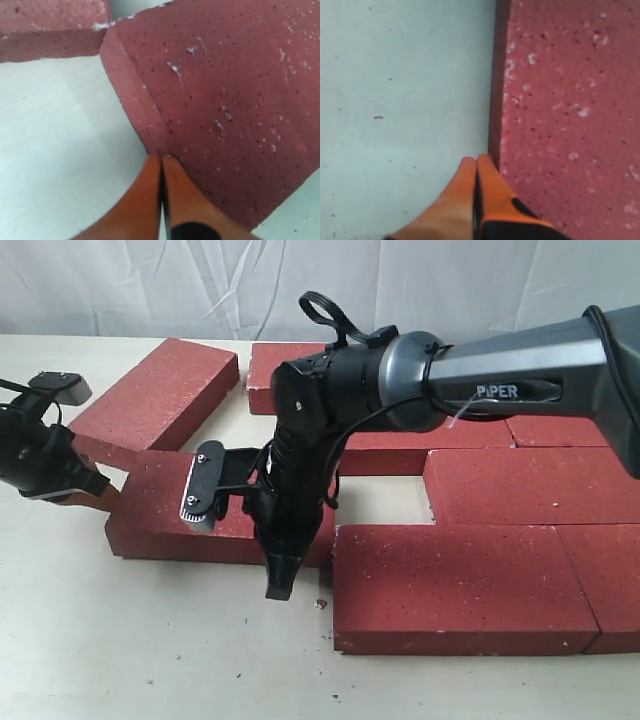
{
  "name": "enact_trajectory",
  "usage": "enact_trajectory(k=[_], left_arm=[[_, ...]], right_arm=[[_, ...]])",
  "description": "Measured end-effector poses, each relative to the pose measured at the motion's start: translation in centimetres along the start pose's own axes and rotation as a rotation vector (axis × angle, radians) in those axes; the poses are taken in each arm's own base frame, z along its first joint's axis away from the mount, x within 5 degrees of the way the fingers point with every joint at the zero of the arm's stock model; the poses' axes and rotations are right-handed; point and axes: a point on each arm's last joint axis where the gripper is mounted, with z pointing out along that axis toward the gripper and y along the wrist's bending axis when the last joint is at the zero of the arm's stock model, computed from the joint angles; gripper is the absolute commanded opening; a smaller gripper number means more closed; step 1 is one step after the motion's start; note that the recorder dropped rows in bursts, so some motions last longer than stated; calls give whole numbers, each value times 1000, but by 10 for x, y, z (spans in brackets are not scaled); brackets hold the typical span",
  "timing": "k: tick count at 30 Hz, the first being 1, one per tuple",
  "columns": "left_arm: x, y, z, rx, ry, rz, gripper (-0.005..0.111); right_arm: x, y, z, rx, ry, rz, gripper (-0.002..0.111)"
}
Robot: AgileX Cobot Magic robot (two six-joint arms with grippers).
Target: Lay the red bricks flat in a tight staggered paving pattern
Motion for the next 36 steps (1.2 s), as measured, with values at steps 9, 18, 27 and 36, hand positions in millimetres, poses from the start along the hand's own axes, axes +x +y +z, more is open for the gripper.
enact_trajectory(k=[9, 18, 27, 36], left_arm=[[9, -11, -1, 126, 92, 30, 0], [10, -10, -1, 113, 106, 45, 0], [13, -14, -14, 70, 151, 89, 0], [9, -13, -16, 20, 96, 68, 0]], right_arm=[[1, -11, -1, 78, -29, 2, -1], [2, 2, -43, 23, -14, 49, -1], [76, -76, -80, 226, -125, 488, -1], [110, -102, -28, 135, -126, 662, -1]])
